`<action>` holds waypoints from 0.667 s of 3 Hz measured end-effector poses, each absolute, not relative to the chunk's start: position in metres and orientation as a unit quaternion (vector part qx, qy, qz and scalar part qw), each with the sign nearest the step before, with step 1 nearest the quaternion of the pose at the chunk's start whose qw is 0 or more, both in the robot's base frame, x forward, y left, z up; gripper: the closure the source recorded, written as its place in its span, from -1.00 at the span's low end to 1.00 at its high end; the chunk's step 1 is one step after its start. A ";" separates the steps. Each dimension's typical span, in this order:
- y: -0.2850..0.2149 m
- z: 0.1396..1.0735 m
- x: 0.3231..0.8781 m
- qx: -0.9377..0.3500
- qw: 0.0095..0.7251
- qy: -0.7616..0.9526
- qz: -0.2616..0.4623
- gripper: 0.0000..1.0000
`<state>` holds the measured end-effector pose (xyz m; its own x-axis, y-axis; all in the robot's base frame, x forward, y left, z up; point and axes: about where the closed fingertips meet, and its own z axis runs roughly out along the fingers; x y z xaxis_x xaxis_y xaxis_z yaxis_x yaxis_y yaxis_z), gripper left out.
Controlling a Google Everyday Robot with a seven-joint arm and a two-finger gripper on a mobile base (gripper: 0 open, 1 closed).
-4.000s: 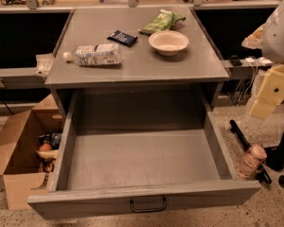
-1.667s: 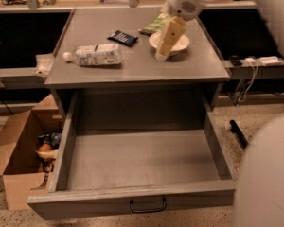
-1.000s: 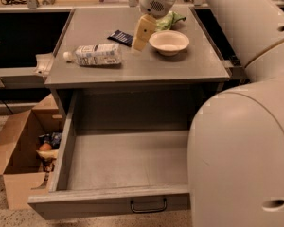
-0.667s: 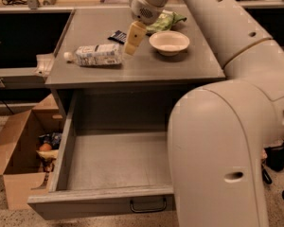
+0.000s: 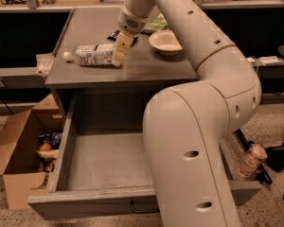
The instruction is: Place blue plastic bottle into top drawer
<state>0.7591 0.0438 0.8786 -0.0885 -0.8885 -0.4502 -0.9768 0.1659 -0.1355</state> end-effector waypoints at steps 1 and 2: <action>0.060 0.862 0.767 -0.645 0.205 0.729 0.101 -1.00; 0.072 0.851 0.773 -0.650 0.195 0.728 0.098 -0.63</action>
Offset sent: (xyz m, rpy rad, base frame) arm 0.0336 0.0328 -0.0225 -0.0800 0.0651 0.0416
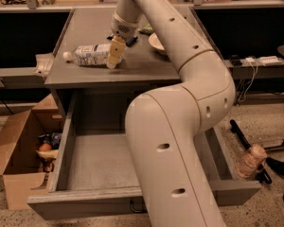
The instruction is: Place blue plastic bottle into top drawer
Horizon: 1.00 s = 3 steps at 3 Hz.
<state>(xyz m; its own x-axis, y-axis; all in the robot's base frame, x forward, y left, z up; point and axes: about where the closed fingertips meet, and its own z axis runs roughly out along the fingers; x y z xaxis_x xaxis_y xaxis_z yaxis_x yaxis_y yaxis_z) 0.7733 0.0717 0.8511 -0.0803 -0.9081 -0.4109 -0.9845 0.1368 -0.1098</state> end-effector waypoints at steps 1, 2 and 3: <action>0.081 0.847 0.779 -0.652 0.191 0.727 0.092 -0.01; 0.082 0.849 0.780 -0.652 0.194 0.727 0.091 0.46; 0.066 0.879 0.777 -0.639 0.233 0.727 0.092 0.92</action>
Offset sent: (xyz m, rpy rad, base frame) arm 0.0057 0.0026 0.0146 -0.0284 -0.0025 0.0041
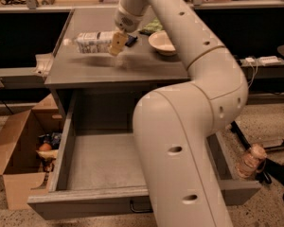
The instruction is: Place blue plastic bottle into top drawer
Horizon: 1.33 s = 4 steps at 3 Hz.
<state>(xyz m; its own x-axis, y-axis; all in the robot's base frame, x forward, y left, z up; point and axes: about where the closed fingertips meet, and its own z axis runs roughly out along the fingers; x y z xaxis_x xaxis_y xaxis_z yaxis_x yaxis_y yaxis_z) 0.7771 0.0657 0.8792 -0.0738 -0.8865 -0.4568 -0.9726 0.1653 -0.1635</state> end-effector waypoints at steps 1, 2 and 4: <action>0.037 0.925 0.759 -0.627 0.298 0.713 0.102 1.00; 0.023 0.941 0.722 -0.634 0.336 0.685 0.129 1.00; 0.023 0.913 0.703 -0.640 0.317 0.685 0.144 1.00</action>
Offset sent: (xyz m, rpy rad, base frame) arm -0.1344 -0.0615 0.0493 0.2842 -0.1369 0.1133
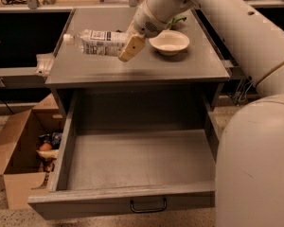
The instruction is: Place blue plastic bottle into top drawer
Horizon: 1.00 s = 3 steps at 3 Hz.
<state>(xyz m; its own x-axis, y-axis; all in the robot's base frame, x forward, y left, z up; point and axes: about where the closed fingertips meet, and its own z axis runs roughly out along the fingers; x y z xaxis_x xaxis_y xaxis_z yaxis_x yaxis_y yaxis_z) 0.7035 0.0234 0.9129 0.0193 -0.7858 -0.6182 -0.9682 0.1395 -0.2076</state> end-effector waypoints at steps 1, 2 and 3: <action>0.027 0.899 0.683 -0.663 0.306 0.669 0.139 1.00; 0.025 0.895 0.643 -0.683 0.304 0.655 0.108 1.00; 0.029 0.858 0.603 -0.690 0.269 0.665 0.101 1.00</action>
Offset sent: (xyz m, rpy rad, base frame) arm -0.1519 0.0008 -0.0990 -0.2520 0.0289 0.1259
